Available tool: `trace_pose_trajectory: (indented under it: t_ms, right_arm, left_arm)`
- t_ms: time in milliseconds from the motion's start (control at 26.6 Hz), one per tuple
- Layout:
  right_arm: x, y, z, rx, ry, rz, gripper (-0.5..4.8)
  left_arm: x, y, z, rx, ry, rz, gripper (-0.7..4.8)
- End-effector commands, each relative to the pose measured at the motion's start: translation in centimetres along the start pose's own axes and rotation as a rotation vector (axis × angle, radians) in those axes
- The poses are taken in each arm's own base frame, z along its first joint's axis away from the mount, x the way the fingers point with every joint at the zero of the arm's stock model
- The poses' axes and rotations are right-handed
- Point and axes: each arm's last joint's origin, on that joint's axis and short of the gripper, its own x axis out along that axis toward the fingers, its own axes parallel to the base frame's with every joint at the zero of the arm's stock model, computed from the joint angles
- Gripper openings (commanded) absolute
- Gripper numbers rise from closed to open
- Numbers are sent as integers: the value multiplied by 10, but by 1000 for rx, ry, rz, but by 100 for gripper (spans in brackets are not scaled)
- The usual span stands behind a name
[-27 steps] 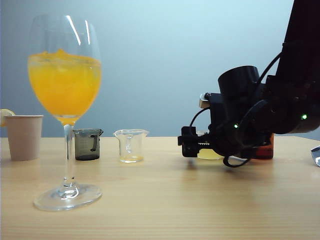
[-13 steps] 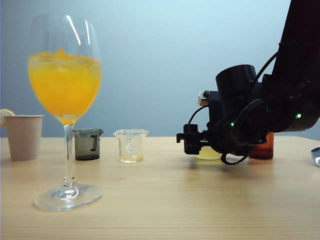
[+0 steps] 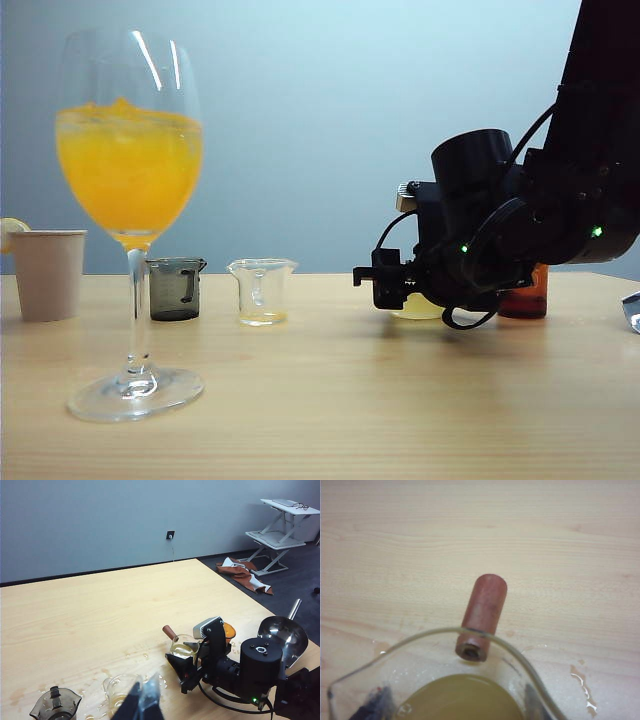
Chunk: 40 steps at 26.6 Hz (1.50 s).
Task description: Pick up the third measuring cup from the left, pour the pineapple juice inside into the goblet, and finally put the measuring cup back in its original place.
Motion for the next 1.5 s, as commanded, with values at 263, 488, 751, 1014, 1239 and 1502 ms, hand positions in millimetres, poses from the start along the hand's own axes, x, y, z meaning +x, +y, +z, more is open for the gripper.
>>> trace_pose_trajectory:
  t_ms: [263, 488, 751, 1014, 1239, 1502]
  right_arm:
    - [-4, 2, 17, 17, -53, 20, 52]
    - [-20, 6, 54, 7, -94, 102, 51]
    - [-53, 7, 106, 2, -112, 237, 48]
    - [-91, 8, 144, -63, -132, 400, 48]
    - [-107, 20, 155, -127, -142, 477, 48]
    - [-127, 68, 170, -268, -148, 615, 39]
  left_arm:
    - [-1, -1, 3, 4, -17, -7, -5]
    - [-1, -1, 3, 4, -17, -7, -5]
    - [-1, -1, 3, 3, -14, -10, -5]
    - [-3, -3, -9, -38, 104, -106, -5]
    - [-10, -6, -8, -33, 103, -107, -5]
    - [-18, -9, -5, 44, 164, -106, -5]
